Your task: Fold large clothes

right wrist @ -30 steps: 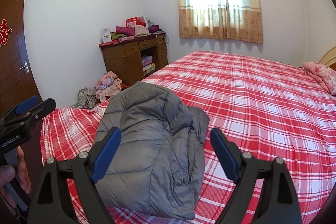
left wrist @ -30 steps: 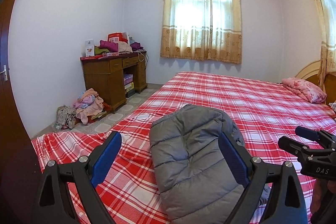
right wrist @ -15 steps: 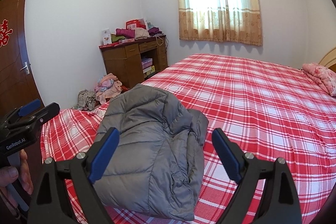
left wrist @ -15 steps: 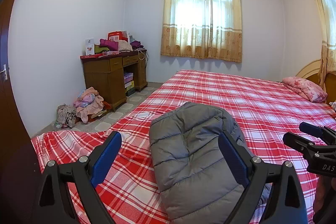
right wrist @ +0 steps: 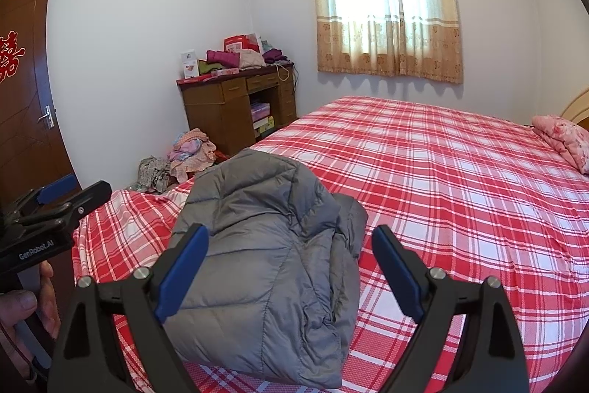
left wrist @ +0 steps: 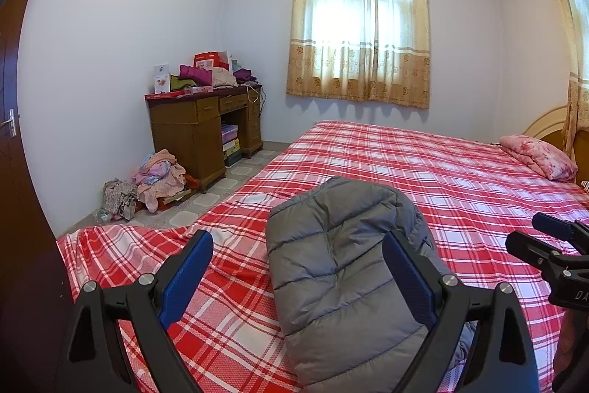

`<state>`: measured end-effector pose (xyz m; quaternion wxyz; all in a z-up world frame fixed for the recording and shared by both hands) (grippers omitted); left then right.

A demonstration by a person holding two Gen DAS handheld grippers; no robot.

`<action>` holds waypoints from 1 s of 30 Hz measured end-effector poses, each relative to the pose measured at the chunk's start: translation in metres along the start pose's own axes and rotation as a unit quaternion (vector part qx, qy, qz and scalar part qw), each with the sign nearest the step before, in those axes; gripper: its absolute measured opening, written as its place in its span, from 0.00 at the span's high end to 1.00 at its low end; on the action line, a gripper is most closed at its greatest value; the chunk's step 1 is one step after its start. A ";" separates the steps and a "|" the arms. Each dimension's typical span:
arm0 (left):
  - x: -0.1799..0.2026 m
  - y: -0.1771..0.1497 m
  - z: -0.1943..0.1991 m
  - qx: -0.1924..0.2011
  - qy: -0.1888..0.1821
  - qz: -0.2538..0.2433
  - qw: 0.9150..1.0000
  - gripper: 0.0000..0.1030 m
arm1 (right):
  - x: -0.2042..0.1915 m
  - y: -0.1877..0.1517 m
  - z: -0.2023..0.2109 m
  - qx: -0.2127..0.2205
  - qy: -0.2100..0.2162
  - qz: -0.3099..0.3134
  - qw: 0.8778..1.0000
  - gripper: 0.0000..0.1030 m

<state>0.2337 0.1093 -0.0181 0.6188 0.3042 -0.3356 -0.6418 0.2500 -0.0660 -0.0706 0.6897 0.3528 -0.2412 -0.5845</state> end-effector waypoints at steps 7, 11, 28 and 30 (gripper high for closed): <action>0.002 -0.001 -0.004 -0.004 0.018 -0.006 1.000 0.09 | 0.006 0.000 0.001 0.003 -0.001 -0.002 1.000 0.10; 0.001 -0.001 -0.006 -0.004 0.026 -0.003 1.000 0.09 | 0.005 0.000 0.001 0.002 0.000 0.001 1.000 0.10; 0.000 -0.007 -0.009 0.014 0.061 0.003 0.998 0.03 | 0.005 -0.008 -0.002 -0.003 0.005 0.006 1.000 0.10; 0.002 -0.007 -0.007 0.025 0.067 -0.002 0.997 0.03 | 0.007 -0.009 -0.004 -0.004 0.005 0.006 1.000 0.10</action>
Point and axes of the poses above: each gripper's, at about its wrist camera, not at the fingertips, and z roughly against the way its jaws point, x to its right, y to its top, the point moved 4 cm from there along -z, roughly the way its jaws point, and after that the axes turned 14 degrees about -x, right-handed, at the moved point
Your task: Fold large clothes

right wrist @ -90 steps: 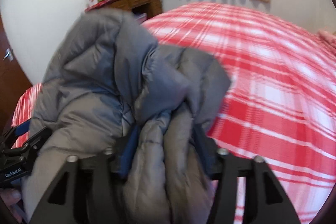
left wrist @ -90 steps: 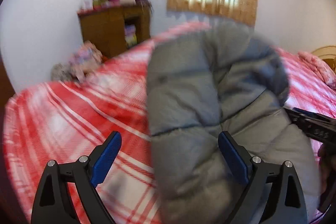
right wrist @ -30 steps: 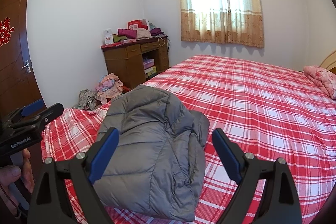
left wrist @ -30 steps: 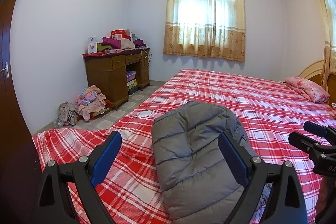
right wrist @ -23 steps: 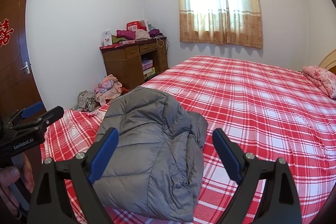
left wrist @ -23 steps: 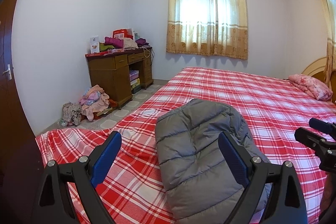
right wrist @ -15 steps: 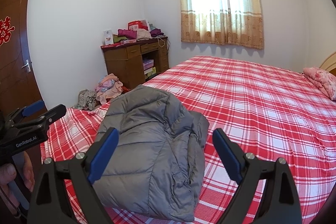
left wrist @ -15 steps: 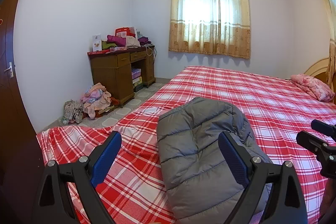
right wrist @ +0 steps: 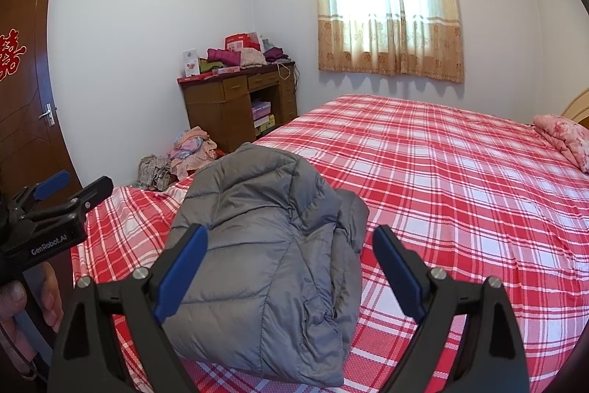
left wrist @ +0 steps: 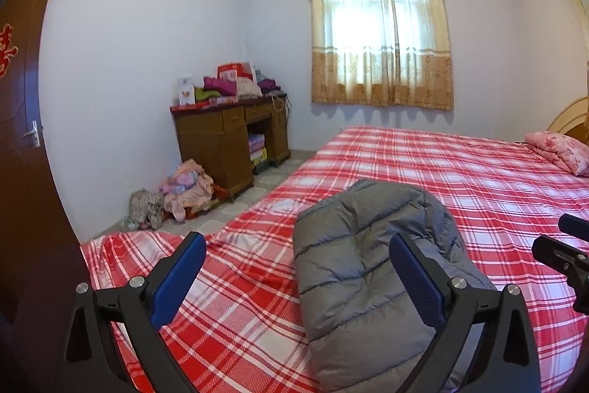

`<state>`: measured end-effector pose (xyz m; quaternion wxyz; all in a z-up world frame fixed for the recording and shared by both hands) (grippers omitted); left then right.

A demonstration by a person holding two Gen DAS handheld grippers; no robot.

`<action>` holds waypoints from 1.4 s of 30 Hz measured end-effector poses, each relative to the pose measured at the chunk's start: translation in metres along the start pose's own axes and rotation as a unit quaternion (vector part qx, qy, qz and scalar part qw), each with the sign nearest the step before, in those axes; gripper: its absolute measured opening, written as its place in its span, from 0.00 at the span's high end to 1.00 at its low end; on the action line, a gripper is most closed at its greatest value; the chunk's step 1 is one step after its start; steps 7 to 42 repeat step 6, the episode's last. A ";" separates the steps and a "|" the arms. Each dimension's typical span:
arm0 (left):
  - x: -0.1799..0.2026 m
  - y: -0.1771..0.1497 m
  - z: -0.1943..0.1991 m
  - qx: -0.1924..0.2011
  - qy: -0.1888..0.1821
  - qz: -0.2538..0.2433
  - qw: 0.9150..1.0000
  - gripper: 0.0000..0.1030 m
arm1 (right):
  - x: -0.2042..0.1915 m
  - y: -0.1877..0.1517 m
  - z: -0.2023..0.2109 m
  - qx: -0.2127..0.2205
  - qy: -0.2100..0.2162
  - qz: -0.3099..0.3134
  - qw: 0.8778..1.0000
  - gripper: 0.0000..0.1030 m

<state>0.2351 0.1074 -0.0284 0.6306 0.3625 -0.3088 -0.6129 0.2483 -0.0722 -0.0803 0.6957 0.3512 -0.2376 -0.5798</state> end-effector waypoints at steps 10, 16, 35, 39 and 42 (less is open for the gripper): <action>0.006 0.000 -0.001 -0.001 -0.004 -0.013 1.000 0.03 | 0.004 -0.004 -0.002 -0.005 0.001 -0.005 1.000 0.10; 0.006 0.000 -0.001 -0.001 -0.004 -0.013 1.000 0.03 | 0.004 -0.004 -0.002 -0.005 0.001 -0.005 1.000 0.10; 0.006 0.000 -0.001 -0.001 -0.004 -0.013 1.000 0.03 | 0.004 -0.004 -0.002 -0.005 0.001 -0.005 1.000 0.10; 0.006 0.000 -0.001 -0.001 -0.004 -0.013 1.000 0.03 | 0.004 -0.004 -0.002 -0.005 0.001 -0.005 1.000 0.10; 0.006 0.000 -0.001 -0.001 -0.004 -0.013 1.000 0.03 | 0.004 -0.004 -0.002 -0.005 0.001 -0.005 1.000 0.10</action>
Point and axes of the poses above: each gripper's, at about its wrist camera, not at the fingertips, and z roughly against the way its jaws point, x to its right, y to its top, the point moved 4 cm from there along -z, roughly the way its jaws point, and after that the axes turned 14 degrees about -x, right-handed, at the moved point
